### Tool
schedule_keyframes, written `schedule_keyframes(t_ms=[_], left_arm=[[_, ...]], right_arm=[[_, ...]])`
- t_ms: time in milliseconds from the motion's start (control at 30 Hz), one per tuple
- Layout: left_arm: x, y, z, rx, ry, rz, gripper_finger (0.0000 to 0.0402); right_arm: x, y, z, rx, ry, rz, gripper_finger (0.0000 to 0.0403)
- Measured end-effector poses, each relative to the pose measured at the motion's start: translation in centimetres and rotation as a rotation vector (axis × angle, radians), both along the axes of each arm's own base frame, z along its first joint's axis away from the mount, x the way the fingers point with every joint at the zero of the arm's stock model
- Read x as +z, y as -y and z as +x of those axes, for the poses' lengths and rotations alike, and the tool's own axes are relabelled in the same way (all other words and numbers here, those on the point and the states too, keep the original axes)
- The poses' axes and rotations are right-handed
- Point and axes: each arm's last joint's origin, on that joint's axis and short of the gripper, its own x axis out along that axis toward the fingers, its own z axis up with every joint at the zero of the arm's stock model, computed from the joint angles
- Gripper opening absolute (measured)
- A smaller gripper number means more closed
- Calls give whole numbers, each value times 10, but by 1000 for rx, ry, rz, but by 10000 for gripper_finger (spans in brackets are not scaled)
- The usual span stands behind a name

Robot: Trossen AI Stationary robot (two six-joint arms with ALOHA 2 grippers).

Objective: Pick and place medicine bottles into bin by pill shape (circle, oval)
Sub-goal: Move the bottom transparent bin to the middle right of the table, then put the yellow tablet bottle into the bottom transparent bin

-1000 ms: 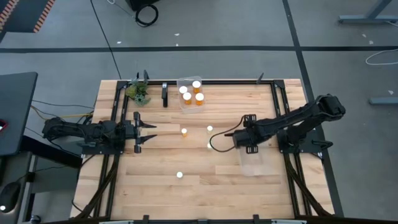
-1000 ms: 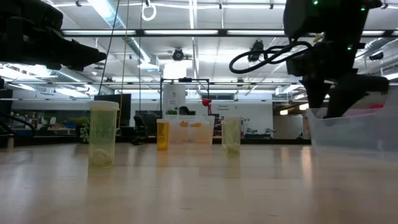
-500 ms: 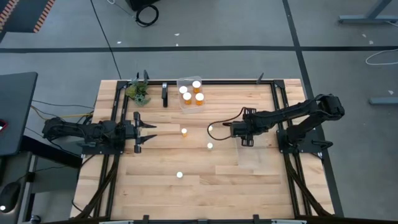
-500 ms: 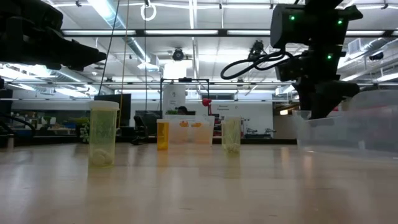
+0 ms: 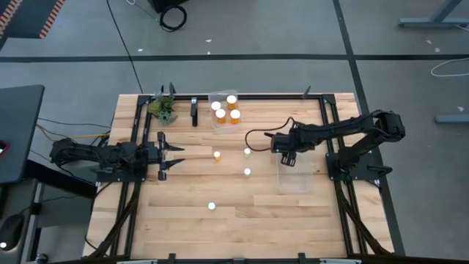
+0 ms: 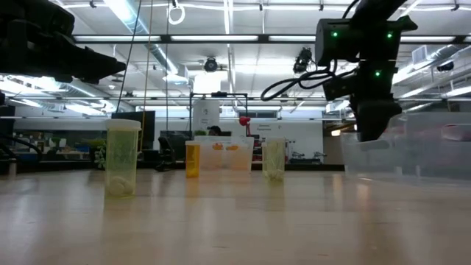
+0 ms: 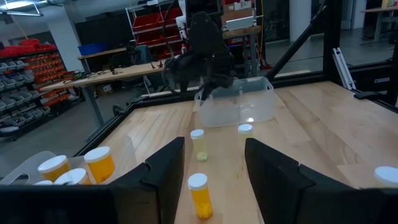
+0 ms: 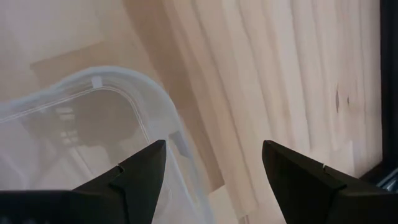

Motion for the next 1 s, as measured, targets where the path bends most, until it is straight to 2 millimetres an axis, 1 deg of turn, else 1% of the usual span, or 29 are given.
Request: schedule_keyframes(t_ms=[100, 167, 500, 700, 833, 1000], left_arm=[[0, 0, 0, 0, 0, 0, 180], [0, 0, 0, 0, 0, 0, 181], [0, 0, 0, 0, 0, 0, 180], [0, 0, 0, -1, 0, 0, 178], [0, 0, 0, 0, 0, 0, 177], [0, 0, 0, 0, 0, 0, 181]], right_arm=[[1, 3, 0, -18, 2, 13, 273], [5, 3, 2, -20, 9, 26, 273], [44, 1, 14, -49, 47, 68, 273], [68, 2, 28, -37, 160, 73, 273], [75, 2, 36, 0, 237, 63, 273], [76, 2, 42, 15, 297, 75, 273]])
